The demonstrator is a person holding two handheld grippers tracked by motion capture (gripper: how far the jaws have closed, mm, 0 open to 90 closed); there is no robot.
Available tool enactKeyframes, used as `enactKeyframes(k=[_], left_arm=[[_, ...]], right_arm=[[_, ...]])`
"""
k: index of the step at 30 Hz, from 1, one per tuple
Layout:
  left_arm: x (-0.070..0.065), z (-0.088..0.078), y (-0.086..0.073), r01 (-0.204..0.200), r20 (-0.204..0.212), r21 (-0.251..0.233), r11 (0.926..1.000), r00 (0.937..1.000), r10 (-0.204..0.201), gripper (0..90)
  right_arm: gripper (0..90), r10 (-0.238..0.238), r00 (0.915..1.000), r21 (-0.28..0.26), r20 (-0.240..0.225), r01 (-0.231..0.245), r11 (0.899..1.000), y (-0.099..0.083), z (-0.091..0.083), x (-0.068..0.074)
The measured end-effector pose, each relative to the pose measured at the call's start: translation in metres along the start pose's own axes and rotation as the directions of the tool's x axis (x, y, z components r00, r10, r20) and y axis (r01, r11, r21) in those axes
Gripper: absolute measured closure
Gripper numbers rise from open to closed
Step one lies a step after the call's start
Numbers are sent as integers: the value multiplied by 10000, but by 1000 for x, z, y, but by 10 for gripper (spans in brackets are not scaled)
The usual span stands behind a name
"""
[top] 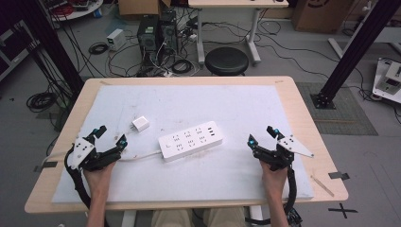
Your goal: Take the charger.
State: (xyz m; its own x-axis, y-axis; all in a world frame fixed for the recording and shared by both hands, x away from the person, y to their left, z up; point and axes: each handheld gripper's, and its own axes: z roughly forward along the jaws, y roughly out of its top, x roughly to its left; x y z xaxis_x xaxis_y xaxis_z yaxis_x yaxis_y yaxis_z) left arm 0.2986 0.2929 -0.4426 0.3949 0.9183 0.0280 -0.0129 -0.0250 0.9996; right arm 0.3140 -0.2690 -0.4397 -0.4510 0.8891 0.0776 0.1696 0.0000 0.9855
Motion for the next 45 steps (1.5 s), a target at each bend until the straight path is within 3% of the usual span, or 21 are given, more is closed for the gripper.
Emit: enactKeyframes(k=[4,5,7,11,12,16,17,24,26,28,33,35,38,40,41,42,44,45], left_arm=[[0,2,0,-60,132,214,9998,9999,57,184],[-3,6,2,-264,328,645,9976,9992,244,185],[-5,8,4,-278,488,859,9959,9985,237,185],[-5,10,5,-182,613,925,9955,9980,125,209],[-2,12,12,-106,914,1292,9916,9958,-13,209],[0,14,21,-309,1224,1515,9880,9924,122,209],[2,17,27,-407,1502,1721,9842,9885,146,209],[10,27,40,-499,1691,2247,9731,9855,115,186],[17,37,47,-600,1906,2737,9600,9816,70,194],[18,40,48,-598,1954,2870,9561,9807,27,202],[23,56,55,-961,2375,3507,9315,9713,108,203],[23,60,57,-1013,2461,3557,9291,9692,114,205],[24,70,61,-1269,2687,3797,9164,9630,220,209],[25,78,64,-1498,2860,4060,9015,9577,304,209],[25,78,64,-1498,2860,4060,9015,9577,304,209],[24,88,68,-1890,3132,4290,8833,9483,508,209],[24,92,68,-1909,3176,4362,8793,9470,480,209],[25,95,69,-2018,3263,4481,8709,9439,508,209]], right_arm=[[186,10,10000,18,4,-10,10000,0,0,0],[186,14,10000,17,-8,-14,10000,0,0,0],[186,-28,10000,1,-7,28,10000,0,0,0],[186,-2,10000,9,0,2,10000,0,0,0],[186,-33,10000,-15,-23,33,10000,0,0,0],[186,-7,10000,-7,-36,7,10000,0,0,0],[187,18,10000,10,-36,-18,10000,0,0,0],[186,-5,10000,50,-11,5,10000,0,0,1],[187,-30,10000,119,-36,31,9999,0,1,1],[186,-51,10000,122,-41,52,9999,0,1,1],[186,-82,10000,107,-48,82,9999,0,1,1],[186,-82,10000,106,-53,83,9999,0,1,1],[186,-145,9999,91,-70,145,9999,0,1,1],[187,-139,9999,92,-65,140,9999,0,1,1],[187,-139,9999,92,-65,140,9999,0,1,1],[186,-115,9999,117,-57,116,9999,0,1,1],[187,-141,9999,103,-51,142,9998,0,2,1],[187,-143,9999,116,-62,144,9998,0,2,1]])
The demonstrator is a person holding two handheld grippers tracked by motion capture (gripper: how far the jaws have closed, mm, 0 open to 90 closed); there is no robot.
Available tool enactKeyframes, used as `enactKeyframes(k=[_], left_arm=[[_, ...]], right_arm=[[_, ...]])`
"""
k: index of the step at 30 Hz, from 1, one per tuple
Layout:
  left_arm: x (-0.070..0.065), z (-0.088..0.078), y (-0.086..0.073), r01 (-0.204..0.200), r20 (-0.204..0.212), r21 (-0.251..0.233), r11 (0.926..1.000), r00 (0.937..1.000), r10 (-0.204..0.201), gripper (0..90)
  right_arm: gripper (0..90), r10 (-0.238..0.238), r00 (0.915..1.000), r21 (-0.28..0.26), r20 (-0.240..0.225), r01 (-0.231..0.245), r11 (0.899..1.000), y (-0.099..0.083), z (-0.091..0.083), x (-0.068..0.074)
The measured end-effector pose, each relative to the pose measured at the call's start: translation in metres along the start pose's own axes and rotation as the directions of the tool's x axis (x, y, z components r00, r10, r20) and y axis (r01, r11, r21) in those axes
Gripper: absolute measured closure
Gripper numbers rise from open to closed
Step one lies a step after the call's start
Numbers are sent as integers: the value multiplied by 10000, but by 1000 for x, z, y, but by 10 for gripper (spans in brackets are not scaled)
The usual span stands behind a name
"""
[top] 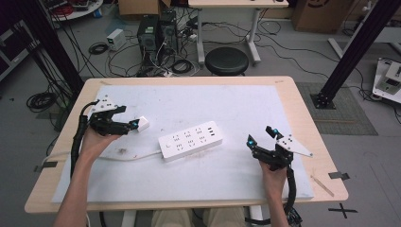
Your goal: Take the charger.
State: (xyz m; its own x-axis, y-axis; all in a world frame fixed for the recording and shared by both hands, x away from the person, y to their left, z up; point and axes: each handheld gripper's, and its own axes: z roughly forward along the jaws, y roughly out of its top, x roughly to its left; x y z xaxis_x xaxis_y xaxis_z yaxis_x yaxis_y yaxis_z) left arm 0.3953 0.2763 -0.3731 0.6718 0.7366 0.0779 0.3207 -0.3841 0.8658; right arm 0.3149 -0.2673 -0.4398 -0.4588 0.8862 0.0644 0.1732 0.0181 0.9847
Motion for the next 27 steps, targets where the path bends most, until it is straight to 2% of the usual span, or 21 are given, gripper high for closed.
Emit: enactKeyframes(k=[2,3,5,6,12,14,15,18,20,21,27], left_arm=[[1,4,2,14,39,133,9999,10000,-15,209],[4,14,8,-190,303,439,9989,9994,176,209],[4,14,8,-190,303,439,9989,9994,176,209],[7,24,14,-401,430,827,9958,9984,366,210],[14,42,22,-448,603,1441,9885,9975,365,210],[14,42,22,-448,603,1441,9885,9975,365,211],[19,52,17,-486,904,1682,9845,9953,337,231],[24,60,9,-357,1024,2155,9758,9947,137,234],[25,62,7,-300,1012,2264,9736,9948,71,234],[26,65,3,-268,1015,2441,9694,9948,20,234],[32,72,-7,-56,1026,2862,9581,9944,-248,234]], right_arm=[[187,0,10000,0,0,0,10000,0,0,0],[186,51,10000,40,-9,-51,10000,0,0,1],[186,30,10000,62,10,-30,10000,0,0,1],[187,-42,10000,54,9,42,10000,0,0,1],[187,-26,10000,73,32,26,10000,0,0,1],[187,-22,10000,72,28,22,10000,0,0,1],[186,-32,10000,60,8,32,10000,0,0,1],[186,-57,10000,64,5,57,10000,0,0,0],[186,-49,10000,60,6,49,10000,0,0,1],[186,-43,10000,60,1,43,10000,0,0,0],[187,-57,10000,65,-12,57,10000,0,0,0]])
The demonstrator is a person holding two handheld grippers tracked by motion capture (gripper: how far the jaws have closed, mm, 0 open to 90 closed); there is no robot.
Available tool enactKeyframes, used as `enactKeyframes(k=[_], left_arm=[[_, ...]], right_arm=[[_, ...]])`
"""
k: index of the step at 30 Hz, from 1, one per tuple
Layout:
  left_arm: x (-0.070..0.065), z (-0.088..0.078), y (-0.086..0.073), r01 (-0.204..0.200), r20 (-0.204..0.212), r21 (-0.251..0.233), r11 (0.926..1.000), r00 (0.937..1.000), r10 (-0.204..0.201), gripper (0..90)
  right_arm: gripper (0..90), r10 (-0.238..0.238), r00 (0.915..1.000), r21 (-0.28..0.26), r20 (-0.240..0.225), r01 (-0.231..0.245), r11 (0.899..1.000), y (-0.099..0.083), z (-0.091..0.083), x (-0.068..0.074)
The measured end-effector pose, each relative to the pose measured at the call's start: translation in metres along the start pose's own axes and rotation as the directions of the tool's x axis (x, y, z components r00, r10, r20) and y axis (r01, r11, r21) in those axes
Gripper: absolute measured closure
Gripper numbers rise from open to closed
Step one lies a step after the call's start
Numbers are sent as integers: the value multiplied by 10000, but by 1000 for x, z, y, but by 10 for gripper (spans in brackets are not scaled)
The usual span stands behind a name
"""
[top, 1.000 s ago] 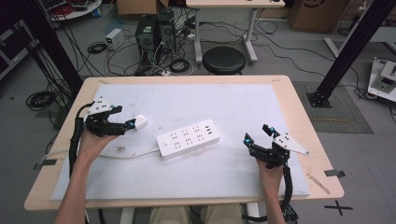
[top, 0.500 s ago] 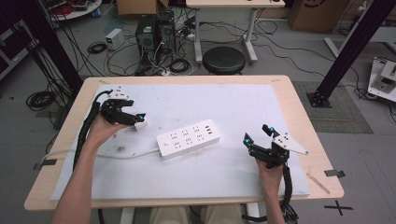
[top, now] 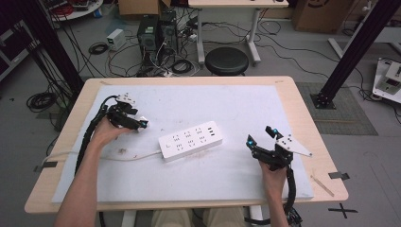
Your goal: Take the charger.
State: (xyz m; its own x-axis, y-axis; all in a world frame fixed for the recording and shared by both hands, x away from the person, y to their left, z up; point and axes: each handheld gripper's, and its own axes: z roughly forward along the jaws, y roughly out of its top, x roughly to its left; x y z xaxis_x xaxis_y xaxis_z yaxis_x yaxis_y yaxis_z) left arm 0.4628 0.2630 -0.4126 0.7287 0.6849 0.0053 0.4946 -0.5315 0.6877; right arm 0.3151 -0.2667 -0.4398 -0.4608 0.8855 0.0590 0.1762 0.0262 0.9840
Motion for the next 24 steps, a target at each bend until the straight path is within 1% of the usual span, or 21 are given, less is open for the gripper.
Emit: enactKeyframes(k=[2,4,5,7,11,12,15,16,18,24], left_arm=[[0,2,-1,61,6,-17,10000,10000,-61,234],[1,5,-3,31,31,147,9999,10000,-32,234],[1,5,-3,31,31,147,9999,10000,-32,234],[1,8,-4,80,42,363,9993,10000,-82,234],[1,11,-6,76,18,493,9988,10000,-77,242],[2,14,-8,100,15,679,9976,9999,-101,245],[2,17,-11,114,53,812,9966,9999,-119,263],[3,17,-11,55,56,876,9961,10000,-61,269],[2,18,-12,107,10,865,9962,9999,-108,275],[2,17,-13,21,58,853,9964,10000,-26,328]], right_arm=[[187,12,10000,-9,9,-12,10000,0,0,0],[186,-8,10000,-5,11,8,10000,0,0,0],[186,27,10000,23,-1,-27,10000,0,0,0],[186,-7,10000,6,4,7,10000,0,0,0],[186,27,10000,25,-3,-27,10000,0,0,0],[186,22,10000,22,-5,-22,10000,0,0,0],[186,31,10000,18,-2,-31,10000,0,0,0],[186,27,10000,21,-3,-27,10000,0,0,0],[187,2,10000,7,1,-2,10000,0,0,0],[186,54,10000,19,9,-54,10000,0,0,0]])
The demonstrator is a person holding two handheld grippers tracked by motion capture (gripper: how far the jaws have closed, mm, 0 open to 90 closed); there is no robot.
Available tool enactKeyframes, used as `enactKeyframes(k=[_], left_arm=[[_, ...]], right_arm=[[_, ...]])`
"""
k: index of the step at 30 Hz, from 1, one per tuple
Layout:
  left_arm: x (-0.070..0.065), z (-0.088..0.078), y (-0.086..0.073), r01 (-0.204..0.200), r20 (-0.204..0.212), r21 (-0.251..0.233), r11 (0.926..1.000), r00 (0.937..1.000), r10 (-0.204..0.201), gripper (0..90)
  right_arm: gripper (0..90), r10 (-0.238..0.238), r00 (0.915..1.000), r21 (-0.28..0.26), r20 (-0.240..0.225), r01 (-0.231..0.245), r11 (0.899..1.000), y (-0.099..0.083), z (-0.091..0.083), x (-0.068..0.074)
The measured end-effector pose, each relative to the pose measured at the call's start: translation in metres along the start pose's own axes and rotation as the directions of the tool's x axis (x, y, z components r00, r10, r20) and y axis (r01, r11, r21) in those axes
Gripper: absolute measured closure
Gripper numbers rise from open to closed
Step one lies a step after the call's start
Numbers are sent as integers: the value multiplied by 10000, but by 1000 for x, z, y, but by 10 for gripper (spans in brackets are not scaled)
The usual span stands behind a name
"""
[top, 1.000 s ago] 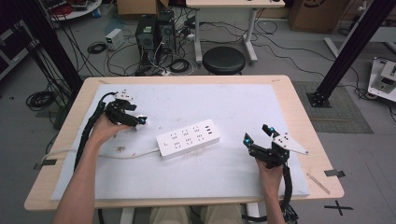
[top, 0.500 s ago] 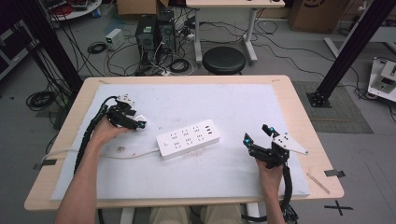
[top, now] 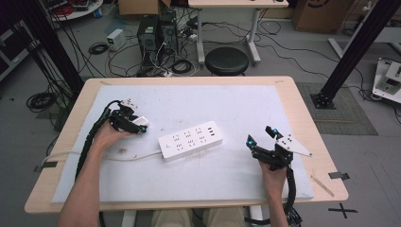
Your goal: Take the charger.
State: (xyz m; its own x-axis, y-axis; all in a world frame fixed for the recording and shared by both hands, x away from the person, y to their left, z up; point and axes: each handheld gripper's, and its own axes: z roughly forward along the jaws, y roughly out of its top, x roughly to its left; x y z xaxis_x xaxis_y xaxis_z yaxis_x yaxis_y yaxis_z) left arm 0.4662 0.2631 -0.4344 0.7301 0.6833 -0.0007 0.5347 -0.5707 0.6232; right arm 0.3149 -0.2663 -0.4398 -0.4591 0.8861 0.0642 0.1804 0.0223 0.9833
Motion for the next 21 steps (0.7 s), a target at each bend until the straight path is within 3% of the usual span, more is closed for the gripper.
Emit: enactKeyframes(k=[8,11,21], left_arm=[[-1,0,-1,-98,4,-78,9999,10000,98,359],[-3,-1,-2,-215,28,-200,9996,9998,216,423],[-5,-2,-2,-235,-169,-171,9996,9996,232,425]], right_arm=[[186,-22,10000,-1,6,22,10000,0,0,0],[186,-28,10000,-3,7,28,10000,0,0,0],[187,40,10000,35,16,-40,10000,0,0,0]])
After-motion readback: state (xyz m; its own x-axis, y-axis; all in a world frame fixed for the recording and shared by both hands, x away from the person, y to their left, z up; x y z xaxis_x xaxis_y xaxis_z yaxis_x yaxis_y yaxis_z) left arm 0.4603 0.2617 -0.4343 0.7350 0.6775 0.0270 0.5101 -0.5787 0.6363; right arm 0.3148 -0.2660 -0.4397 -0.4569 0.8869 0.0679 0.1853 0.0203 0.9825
